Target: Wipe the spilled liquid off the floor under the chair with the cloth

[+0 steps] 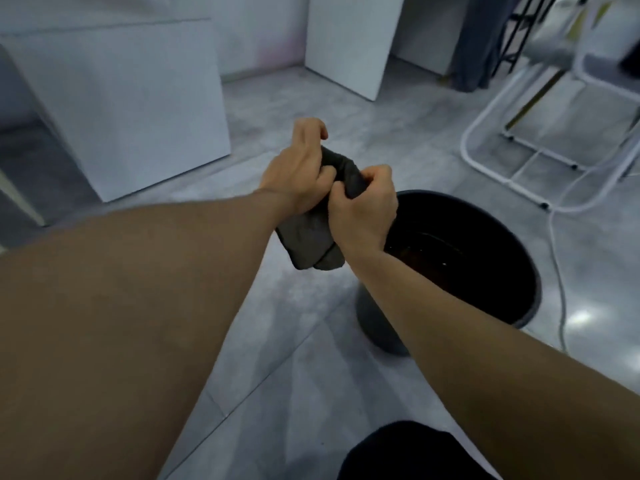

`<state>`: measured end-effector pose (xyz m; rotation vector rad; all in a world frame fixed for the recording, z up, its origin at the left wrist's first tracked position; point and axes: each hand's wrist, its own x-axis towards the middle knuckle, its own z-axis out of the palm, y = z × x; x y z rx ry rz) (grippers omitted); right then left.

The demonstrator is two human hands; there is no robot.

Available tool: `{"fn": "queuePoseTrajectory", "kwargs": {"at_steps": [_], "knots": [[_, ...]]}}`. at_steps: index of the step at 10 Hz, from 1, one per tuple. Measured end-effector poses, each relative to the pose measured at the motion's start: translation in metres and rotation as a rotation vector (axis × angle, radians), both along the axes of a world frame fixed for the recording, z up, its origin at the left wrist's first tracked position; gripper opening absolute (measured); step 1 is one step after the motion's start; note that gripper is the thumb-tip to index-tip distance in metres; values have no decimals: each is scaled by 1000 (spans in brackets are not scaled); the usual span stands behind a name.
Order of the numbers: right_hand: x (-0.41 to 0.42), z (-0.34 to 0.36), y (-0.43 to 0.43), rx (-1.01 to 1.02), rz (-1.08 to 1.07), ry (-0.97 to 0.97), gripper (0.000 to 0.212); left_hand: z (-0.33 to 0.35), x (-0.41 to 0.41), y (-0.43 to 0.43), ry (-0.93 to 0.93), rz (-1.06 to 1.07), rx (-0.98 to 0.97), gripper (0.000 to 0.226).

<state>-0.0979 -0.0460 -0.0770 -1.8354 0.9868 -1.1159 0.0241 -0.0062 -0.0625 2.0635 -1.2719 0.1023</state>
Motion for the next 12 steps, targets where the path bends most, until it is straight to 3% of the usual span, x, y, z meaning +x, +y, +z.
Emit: {"fn": "queuePoseTrajectory", "kwargs": {"at_steps": [1,2,3,4,5,6,7,10,11,12], "knots": [[-24,3,-24,69,-179,-93,30,2,-25,-42,36,-138,-25,53],[-38,-6,-43,218,-281,58,37,-19,-35,-58,104,-212,84,54],[-41,-21,-49,244,-333,414,61,-54,-28,-50,230,-18,316,70],[-29,-29,-39,-6,-210,442,70,-75,-30,-38,452,-77,426,64],[-8,-38,-22,-44,-13,602,79,-88,-26,-27,360,-120,506,34],[1,-47,-23,-49,7,787,86,-95,-18,-14,194,-96,602,47],[1,-45,-29,23,-26,853,91,-92,-9,-2,164,-61,635,54],[1,-41,-30,170,-39,814,87,-69,-3,3,94,0,662,56],[0,-43,-26,129,-46,812,91,-60,-1,8,13,39,653,57],[5,-38,-20,-157,-69,808,93,-47,10,17,-116,99,637,59]]}}
